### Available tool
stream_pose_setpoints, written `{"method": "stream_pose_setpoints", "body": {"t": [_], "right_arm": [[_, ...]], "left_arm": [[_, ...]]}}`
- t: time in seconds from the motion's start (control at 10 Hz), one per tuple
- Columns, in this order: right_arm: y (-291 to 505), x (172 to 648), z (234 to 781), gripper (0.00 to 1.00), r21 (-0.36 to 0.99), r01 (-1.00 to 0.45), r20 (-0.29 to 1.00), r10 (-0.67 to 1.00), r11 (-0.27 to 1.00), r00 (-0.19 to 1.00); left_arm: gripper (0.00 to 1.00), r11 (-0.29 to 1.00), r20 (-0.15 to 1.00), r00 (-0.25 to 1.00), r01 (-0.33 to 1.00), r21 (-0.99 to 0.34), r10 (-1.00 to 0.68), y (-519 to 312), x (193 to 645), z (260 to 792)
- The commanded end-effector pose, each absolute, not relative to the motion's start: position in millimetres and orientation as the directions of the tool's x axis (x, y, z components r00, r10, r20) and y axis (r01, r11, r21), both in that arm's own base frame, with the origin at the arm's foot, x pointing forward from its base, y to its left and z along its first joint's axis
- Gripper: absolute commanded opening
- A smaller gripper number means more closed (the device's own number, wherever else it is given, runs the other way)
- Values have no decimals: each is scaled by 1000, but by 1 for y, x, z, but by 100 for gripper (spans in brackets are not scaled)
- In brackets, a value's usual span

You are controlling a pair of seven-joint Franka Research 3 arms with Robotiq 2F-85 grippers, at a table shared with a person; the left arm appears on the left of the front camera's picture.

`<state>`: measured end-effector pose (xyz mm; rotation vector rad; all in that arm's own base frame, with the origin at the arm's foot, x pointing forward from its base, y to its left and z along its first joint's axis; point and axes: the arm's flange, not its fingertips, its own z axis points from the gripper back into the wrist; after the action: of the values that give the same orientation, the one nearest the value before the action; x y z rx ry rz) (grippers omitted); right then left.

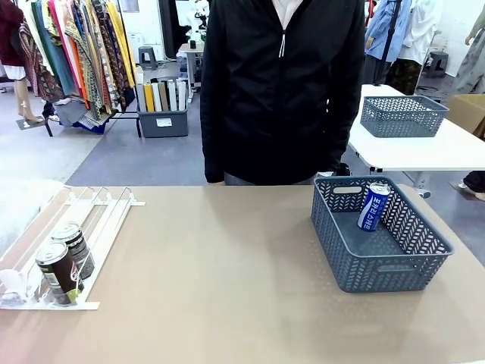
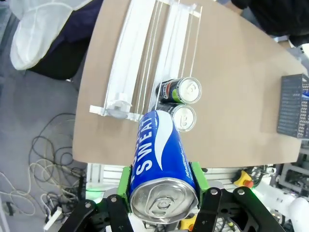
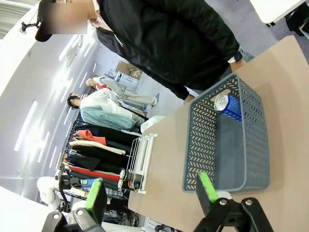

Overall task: Retrieve and store the cans from the dispenser.
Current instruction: Pick up the last remaining can from one row of the Automatic Can Dispenser and place it in the middle of the table.

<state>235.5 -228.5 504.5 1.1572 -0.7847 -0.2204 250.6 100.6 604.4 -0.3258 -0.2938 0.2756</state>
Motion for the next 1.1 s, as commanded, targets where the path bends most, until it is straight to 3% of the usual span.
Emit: {"method": "stream_pose_setpoints", "body": {"t": [0.0, 0.2, 0.3, 0.6, 0.8, 1.0], "right_arm": [[-229, 238, 507, 100, 872, -261, 466, -539, 414, 702], [-229, 238, 507, 100, 872, -261, 466, -539, 414, 702], [-229, 238, 507, 100, 872, -261, 466, -539, 414, 702], [-229, 238, 507, 100, 872, -261, 466, -539, 414, 702], [-229, 238, 507, 100, 872, -261, 466, -539, 414, 702], [-229, 238, 507, 100, 872, -261, 466, -539, 414, 702]], "left_arm": [[0, 920, 281, 915, -184, -347, 289, 89, 269, 608], [0, 955, 347, 924, -56, -291, 160, 27, 343, 621], [0, 963, 368, 929, 73, -260, 29, -29, 388, 626], [0, 934, 323, 912, 318, -162, -254, -208, 470, 592], [0, 920, 313, 895, 372, -126, -319, -306, 485, 533], [0, 878, 247, 866, 469, -97, -435, -353, 477, 483]]}}
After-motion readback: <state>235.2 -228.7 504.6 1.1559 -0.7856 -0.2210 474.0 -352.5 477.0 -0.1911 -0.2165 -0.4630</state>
